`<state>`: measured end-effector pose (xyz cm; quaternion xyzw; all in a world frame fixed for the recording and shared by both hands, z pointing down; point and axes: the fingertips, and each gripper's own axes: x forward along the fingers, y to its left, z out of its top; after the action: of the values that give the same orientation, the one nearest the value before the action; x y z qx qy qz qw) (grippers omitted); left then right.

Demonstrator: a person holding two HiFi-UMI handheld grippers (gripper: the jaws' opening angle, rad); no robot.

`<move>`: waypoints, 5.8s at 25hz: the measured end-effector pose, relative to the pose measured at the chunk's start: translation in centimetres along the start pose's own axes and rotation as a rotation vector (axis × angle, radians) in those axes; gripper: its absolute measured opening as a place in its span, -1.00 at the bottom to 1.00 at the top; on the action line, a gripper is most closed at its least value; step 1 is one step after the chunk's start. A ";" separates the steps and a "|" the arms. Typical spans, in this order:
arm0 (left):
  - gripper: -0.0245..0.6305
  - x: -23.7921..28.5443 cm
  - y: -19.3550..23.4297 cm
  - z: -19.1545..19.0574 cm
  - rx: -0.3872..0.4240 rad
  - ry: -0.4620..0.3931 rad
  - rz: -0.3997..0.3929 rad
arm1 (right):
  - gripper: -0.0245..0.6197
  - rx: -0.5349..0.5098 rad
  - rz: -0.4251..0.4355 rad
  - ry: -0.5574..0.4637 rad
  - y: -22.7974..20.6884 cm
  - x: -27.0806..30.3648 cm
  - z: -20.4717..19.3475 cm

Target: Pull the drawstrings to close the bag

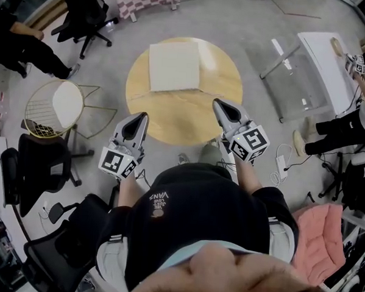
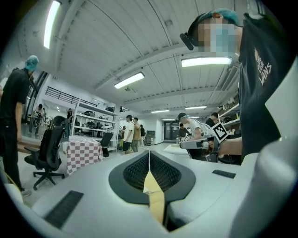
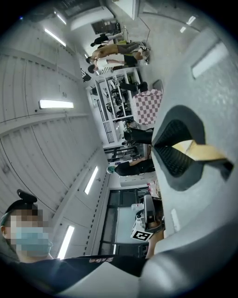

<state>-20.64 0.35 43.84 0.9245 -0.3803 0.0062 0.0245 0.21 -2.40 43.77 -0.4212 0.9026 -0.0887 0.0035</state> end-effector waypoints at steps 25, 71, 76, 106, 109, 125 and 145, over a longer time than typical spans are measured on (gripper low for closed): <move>-0.91 9.2 3.6 -3.2 -0.075 0.007 0.253 | -0.93 -0.050 0.181 0.133 -11.9 9.7 -3.3; -0.91 12.3 2.7 -8.9 -0.136 0.076 0.431 | -0.61 -0.135 0.429 0.672 -15.1 13.5 -25.5; -0.91 11.9 2.6 -9.2 -0.157 0.076 0.454 | -0.61 -0.168 0.430 0.703 -15.5 13.9 -26.5; -0.91 10.7 3.5 -12.0 -0.147 0.151 0.453 | -0.90 -0.271 0.419 0.746 -16.0 14.7 -28.7; -0.90 10.9 3.4 -13.3 -0.131 0.182 0.436 | -0.90 -0.244 0.406 0.753 -16.3 14.2 -28.3; -0.88 13.7 4.7 -21.4 -0.160 0.372 0.342 | -0.90 -0.206 0.347 0.766 -19.6 12.2 -28.1; -0.59 15.1 9.6 -27.8 0.041 0.682 0.160 | -0.90 -0.224 0.344 0.815 -21.2 12.5 -27.8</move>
<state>-16.45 -15.67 72.45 0.8368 -0.4212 0.3245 0.1308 6.03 -20.88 75.46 -0.1939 0.8911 -0.1473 -0.3829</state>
